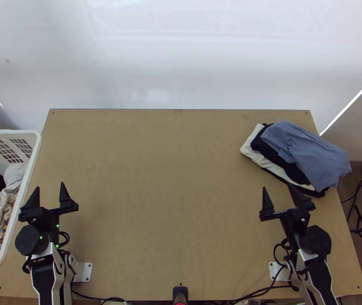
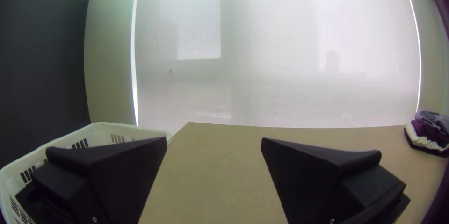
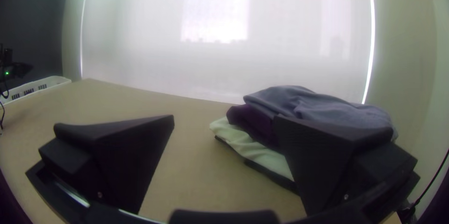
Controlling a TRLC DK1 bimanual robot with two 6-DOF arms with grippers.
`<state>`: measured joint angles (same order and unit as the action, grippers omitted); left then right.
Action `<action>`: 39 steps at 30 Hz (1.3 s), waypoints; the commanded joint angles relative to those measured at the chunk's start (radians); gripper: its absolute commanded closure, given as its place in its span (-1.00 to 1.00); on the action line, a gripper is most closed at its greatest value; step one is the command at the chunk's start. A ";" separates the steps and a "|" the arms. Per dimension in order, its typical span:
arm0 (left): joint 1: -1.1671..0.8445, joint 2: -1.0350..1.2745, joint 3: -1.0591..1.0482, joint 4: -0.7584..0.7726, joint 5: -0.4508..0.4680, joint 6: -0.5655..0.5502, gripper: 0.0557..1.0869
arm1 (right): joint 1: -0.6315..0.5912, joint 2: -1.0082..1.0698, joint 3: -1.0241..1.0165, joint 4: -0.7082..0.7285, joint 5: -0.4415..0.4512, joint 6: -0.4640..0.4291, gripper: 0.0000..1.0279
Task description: Fold the t-shirt
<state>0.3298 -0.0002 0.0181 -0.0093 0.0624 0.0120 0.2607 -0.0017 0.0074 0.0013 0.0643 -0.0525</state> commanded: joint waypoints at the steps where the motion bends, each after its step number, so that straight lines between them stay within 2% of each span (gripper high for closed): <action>1: 0.000 0.000 0.000 0.000 -0.001 0.000 -0.91 | 0.000 0.000 0.000 0.000 0.000 0.000 -0.91; 14: 0.000 0.000 0.000 0.000 0.001 0.000 -0.91 | 0.000 0.000 0.000 0.000 0.000 0.000 -0.91; 22: -0.026 -0.001 0.000 0.003 0.001 -0.076 -0.91 | 0.006 0.000 0.000 0.000 0.000 0.000 -0.91; 29: -0.048 -0.003 0.013 0.009 0.002 -0.078 -0.90 | 0.008 0.000 0.000 0.000 0.000 0.006 -0.91; 35: -0.060 0.014 0.191 0.009 0.001 -0.104 -0.90 | 0.008 0.000 0.000 0.000 0.000 0.006 -0.91; 39: -0.060 0.180 0.422 0.022 -0.033 -0.109 -0.90 | 0.009 0.000 0.000 0.000 -0.001 0.008 -0.91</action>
<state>0.2768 0.0296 0.1806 -0.0010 0.0662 -0.0818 0.2672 -0.0013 0.0074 0.0013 0.0643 -0.0460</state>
